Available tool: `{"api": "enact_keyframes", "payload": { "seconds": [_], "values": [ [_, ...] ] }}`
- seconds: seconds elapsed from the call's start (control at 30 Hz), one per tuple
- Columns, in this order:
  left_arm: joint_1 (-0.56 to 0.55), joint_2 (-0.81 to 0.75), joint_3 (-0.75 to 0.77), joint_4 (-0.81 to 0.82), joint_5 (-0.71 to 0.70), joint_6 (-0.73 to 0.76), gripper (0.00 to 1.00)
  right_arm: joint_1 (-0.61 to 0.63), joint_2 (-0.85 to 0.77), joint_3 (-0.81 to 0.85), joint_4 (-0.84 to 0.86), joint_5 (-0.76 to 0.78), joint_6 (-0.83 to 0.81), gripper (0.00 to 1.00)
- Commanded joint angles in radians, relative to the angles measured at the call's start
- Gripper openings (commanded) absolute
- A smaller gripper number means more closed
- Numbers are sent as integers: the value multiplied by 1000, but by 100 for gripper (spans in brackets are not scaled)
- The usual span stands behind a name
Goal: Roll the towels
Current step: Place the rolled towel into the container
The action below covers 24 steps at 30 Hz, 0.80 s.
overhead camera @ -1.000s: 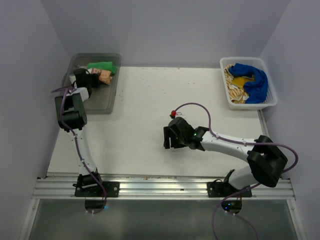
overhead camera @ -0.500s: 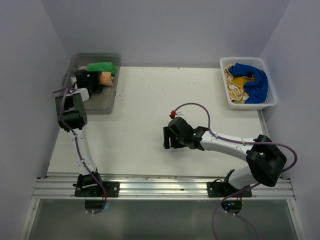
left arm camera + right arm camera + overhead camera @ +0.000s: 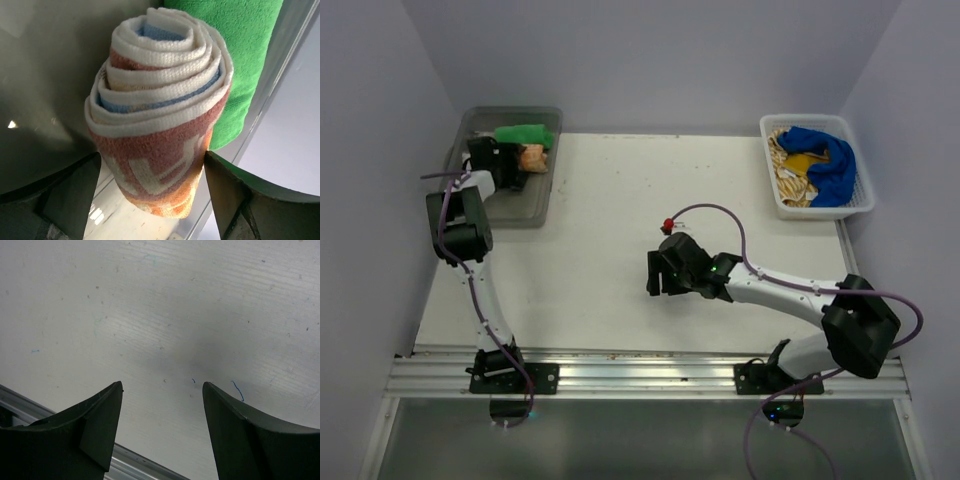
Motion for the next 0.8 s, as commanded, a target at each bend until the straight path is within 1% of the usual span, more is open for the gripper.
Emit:
{"api": "enact_keyframes", "payload": {
  "seconds": [0.0, 0.27, 0.33, 0.37, 0.43, 0.63, 0.7, 0.73, 0.77],
  "values": [
    [12, -58, 35, -157, -7, 83, 88, 0, -49, -10, 21, 16, 12, 69],
    [16, -160, 35, -210, -42, 216, 90, 0, -67, -1, 12, 28, -7, 69],
    [17, -188, 36, -223, -72, 244, 92, 0, -74, 6, 0, 36, -13, 69],
    [17, -193, 39, -232, -85, 269, 94, 0, -83, 10, -3, 43, -18, 69],
    [19, -206, 42, -235, -90, 289, 96, 1, -92, 10, -14, 51, -19, 69],
    [19, -225, 41, -255, -92, 353, 96, 3, -117, 0, -23, 67, -13, 70],
    [19, -232, 39, -287, -118, 387, 90, 3, -110, 2, -20, 68, -14, 70],
    [19, -239, 38, -296, -125, 401, 84, 3, -107, 6, -22, 68, -15, 70],
    [19, -240, 38, -310, -137, 428, 66, 3, -104, 10, -22, 70, -15, 70]
  ]
}}
